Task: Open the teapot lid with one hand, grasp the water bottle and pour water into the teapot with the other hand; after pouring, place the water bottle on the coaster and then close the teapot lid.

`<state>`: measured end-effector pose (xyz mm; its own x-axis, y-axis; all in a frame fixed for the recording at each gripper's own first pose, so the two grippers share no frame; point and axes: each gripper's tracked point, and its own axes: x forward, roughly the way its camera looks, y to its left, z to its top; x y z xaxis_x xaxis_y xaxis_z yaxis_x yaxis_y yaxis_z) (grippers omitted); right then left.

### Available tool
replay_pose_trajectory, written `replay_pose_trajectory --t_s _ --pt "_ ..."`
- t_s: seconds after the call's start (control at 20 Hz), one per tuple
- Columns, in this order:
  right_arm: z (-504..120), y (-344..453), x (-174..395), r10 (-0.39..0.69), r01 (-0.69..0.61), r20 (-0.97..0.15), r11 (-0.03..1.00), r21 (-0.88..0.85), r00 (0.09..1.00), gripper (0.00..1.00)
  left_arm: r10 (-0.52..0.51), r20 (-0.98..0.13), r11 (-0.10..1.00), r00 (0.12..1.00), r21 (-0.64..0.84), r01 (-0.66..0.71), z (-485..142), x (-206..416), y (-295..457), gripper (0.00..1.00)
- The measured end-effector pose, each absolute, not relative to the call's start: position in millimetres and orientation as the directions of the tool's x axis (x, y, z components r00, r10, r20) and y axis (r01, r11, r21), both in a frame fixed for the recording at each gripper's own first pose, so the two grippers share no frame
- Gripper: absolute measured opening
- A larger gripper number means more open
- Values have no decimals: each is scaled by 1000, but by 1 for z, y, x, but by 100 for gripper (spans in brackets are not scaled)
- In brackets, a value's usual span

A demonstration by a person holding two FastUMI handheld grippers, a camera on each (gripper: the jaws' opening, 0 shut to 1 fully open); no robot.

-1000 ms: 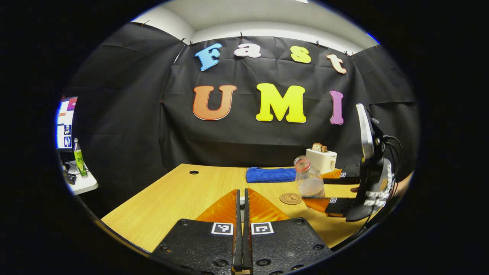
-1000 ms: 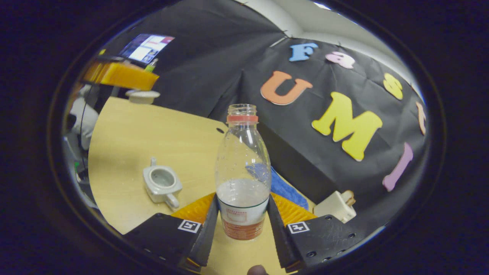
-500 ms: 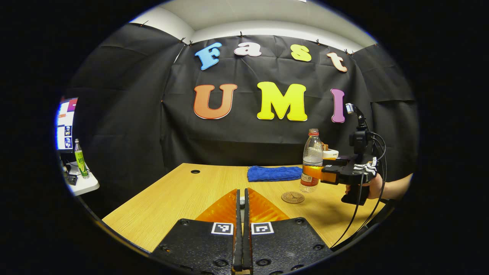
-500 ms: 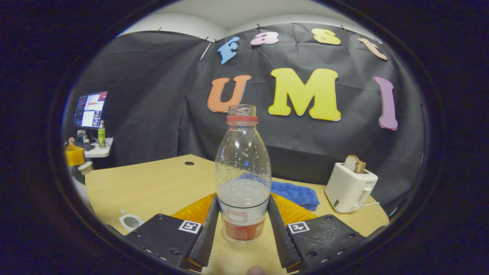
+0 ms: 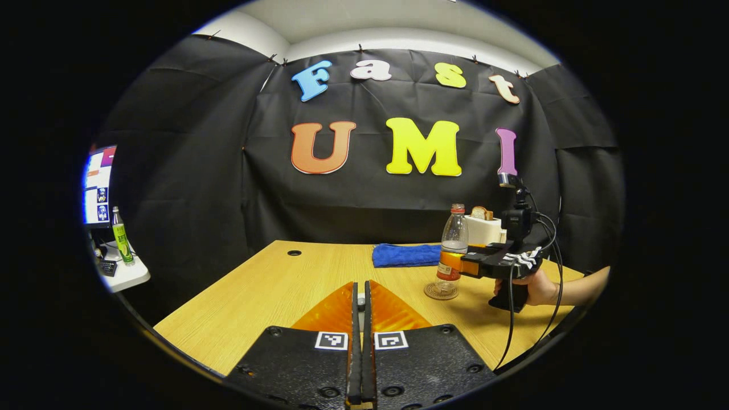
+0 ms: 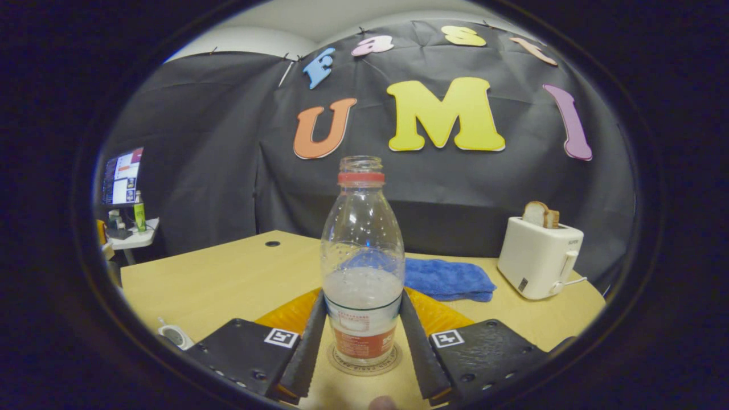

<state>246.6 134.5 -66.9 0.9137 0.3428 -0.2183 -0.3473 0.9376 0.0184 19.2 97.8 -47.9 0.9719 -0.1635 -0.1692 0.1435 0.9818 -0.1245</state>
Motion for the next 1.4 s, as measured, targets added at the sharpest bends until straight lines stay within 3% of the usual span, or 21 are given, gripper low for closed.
replay_pose_trajectory --t_s 0.4,0.45,0.55,0.8,0.9,1.05,1.4 --pt "-83 130 257 342 -339 -234 939 56 910 74 -173 -173 980 970 -124 153 -50 19 97 3" --pt "-84 130 255 352 -347 -240 936 64 905 78 -173 -172 980 970 -124 153 -50 19 97 3" --pt "-84 128 251 353 -347 -245 935 72 903 98 -180 -169 979 969 -127 160 -51 20 94 3" --pt "-61 94 202 339 -332 -224 941 70 914 98 -224 -146 964 963 -177 198 -57 22 62 3" --pt "-51 66 172 294 -295 -176 955 20 939 98 -250 -180 959 951 -183 217 -76 23 47 7" --pt "-41 32 131 225 -230 -113 973 -30 968 98 -282 -209 947 936 -220 236 -92 25 27 3" --pt "-38 -35 70 109 -111 -109 994 -11 988 95 -261 -231 952 937 -225 210 -121 47 11 3"
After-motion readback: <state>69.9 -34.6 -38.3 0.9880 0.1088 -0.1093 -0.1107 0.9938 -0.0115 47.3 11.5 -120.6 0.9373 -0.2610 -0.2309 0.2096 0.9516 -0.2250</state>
